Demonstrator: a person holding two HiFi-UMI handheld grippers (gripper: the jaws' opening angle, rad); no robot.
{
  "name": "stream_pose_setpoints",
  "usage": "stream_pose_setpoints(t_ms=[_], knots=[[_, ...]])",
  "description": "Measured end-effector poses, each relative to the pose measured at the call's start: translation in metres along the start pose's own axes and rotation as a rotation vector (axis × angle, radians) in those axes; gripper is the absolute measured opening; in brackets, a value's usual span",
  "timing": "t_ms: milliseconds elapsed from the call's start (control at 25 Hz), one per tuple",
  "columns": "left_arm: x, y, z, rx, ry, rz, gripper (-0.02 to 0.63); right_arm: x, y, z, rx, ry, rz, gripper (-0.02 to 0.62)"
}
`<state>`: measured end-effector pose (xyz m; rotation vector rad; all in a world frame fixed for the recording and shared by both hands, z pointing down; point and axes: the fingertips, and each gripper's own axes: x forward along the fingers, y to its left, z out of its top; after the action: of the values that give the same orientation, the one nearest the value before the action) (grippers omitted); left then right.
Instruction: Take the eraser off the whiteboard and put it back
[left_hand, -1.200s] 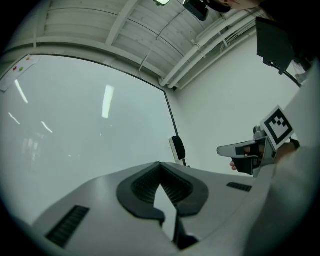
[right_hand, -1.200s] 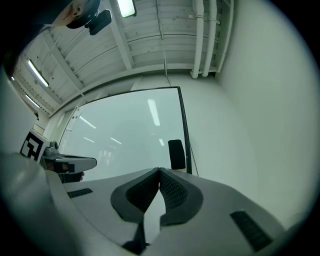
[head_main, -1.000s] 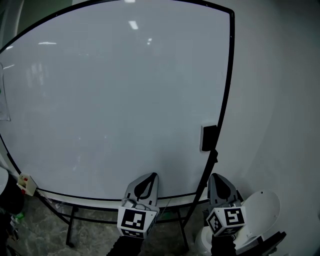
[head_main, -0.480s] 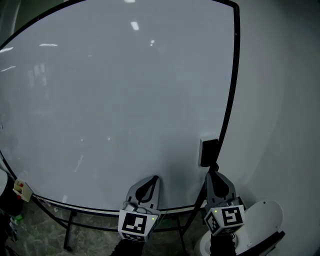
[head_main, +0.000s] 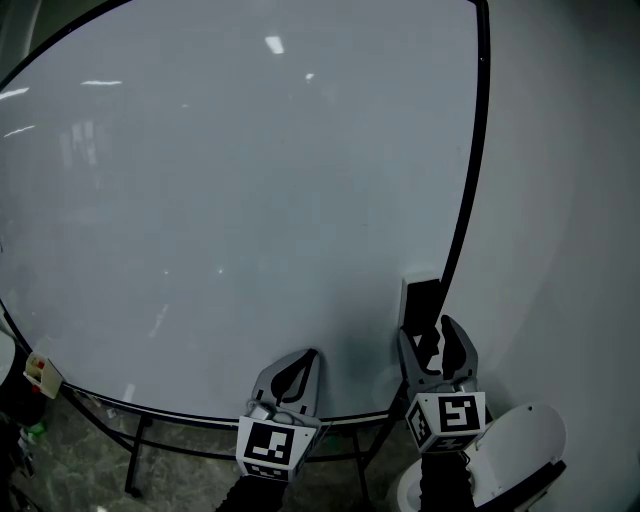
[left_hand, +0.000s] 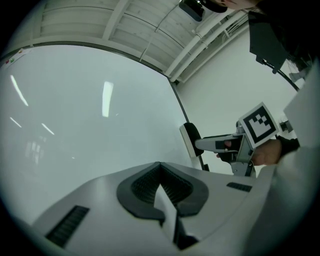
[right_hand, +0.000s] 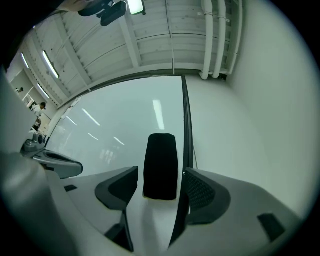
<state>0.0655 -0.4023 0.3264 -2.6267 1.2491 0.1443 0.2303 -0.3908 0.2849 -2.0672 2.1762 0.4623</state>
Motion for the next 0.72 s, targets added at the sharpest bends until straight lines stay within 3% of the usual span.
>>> stream_pose_setpoints(t_ms=[560,720], knots=[[0.000,0.005,-0.001,0.012,0.011,0.000,0.006,0.033,0.002,-0.002,-0.009,-0.004,0.005,0.276],[-0.003,0.007,-0.001,0.016,0.013,0.004,0.006,0.034,-0.002,-0.002,-0.032,-0.004,-0.027,0.276]])
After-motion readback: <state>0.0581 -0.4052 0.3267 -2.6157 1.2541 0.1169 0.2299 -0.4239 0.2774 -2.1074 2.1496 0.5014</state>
